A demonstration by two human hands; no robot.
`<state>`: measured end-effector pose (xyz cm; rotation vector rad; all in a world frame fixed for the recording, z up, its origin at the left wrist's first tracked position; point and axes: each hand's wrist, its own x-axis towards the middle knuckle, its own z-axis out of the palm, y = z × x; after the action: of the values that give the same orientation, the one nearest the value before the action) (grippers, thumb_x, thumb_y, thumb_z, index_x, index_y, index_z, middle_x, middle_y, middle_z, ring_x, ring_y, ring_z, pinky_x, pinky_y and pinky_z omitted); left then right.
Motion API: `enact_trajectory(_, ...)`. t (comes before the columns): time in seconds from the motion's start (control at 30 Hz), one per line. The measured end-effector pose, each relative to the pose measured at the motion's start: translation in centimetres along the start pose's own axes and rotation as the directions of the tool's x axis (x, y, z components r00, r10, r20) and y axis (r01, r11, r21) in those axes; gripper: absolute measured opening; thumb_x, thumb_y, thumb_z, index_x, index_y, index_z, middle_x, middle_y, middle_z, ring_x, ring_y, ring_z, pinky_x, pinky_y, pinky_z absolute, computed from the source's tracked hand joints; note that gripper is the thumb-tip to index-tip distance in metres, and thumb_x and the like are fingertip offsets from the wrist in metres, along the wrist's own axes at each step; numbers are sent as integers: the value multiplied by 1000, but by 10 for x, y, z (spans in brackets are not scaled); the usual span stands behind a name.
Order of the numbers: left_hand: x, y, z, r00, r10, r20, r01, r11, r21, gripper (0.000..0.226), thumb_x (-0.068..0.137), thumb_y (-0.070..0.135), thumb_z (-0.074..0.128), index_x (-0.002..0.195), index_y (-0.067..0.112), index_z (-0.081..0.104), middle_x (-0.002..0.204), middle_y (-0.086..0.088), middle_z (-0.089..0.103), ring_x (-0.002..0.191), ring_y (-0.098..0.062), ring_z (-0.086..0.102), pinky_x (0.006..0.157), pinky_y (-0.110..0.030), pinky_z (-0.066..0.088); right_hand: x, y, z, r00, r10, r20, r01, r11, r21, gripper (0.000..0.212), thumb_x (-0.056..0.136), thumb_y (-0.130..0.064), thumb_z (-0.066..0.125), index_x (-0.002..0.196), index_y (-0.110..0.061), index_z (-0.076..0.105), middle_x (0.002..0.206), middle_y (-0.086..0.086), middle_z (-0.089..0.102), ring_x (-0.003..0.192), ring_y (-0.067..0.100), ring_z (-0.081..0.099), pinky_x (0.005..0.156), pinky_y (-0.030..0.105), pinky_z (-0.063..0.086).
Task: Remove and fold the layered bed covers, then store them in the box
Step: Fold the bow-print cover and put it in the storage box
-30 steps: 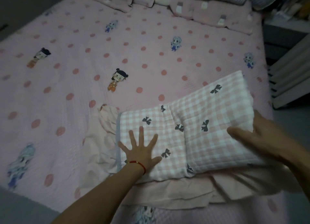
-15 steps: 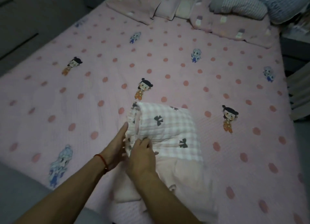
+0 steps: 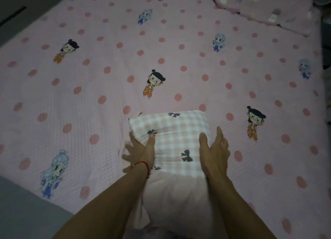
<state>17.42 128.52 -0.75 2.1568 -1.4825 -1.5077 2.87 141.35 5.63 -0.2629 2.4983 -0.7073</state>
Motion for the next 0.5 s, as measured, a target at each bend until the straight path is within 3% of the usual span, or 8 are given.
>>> enact_trajectory(0.07,0,-4,12,996,-51,-76,59,993,106,91,84,83,36,157,44,-2,168,-6,-1,153,-40,-3,112,-73,-6,11,5,14,990,124,67,-128,990,65,76,93,-77,25,157,-35,18,157,9,39,139,37,42,113,59,31)
enact_trajectory(0.13,6,-14,24,987,-56,-150,81,983,166,87,87,80,23,159,36,1,168,-7,5,152,-39,3,115,-72,-1,7,16,29,997,74,-9,-74,997,18,74,95,-75,22,155,-32,25,150,7,48,133,33,50,111,56,35)
enact_trajectory(0.27,29,-23,53,974,11,-225,67,939,337,101,76,77,0,160,19,9,165,-13,17,152,-37,10,119,-64,5,34,41,56,980,-24,-195,23,1000,-10,81,90,-81,11,146,-28,36,123,8,63,108,28,63,95,51,52)
enact_trajectory(0.33,34,-22,64,969,48,-244,53,919,392,105,73,76,-2,160,18,10,165,-14,15,152,-36,7,119,-64,3,51,49,67,972,-11,-235,-4,998,-63,87,88,-81,5,142,-22,39,115,14,63,100,34,62,89,54,53)
enact_trajectory(0.5,48,-21,71,960,66,-274,62,900,432,102,76,70,3,156,9,18,157,-17,25,149,-37,12,118,-64,4,57,42,75,977,9,-213,-43,987,-153,88,89,-79,12,145,-16,37,124,19,59,109,40,58,95,57,48)
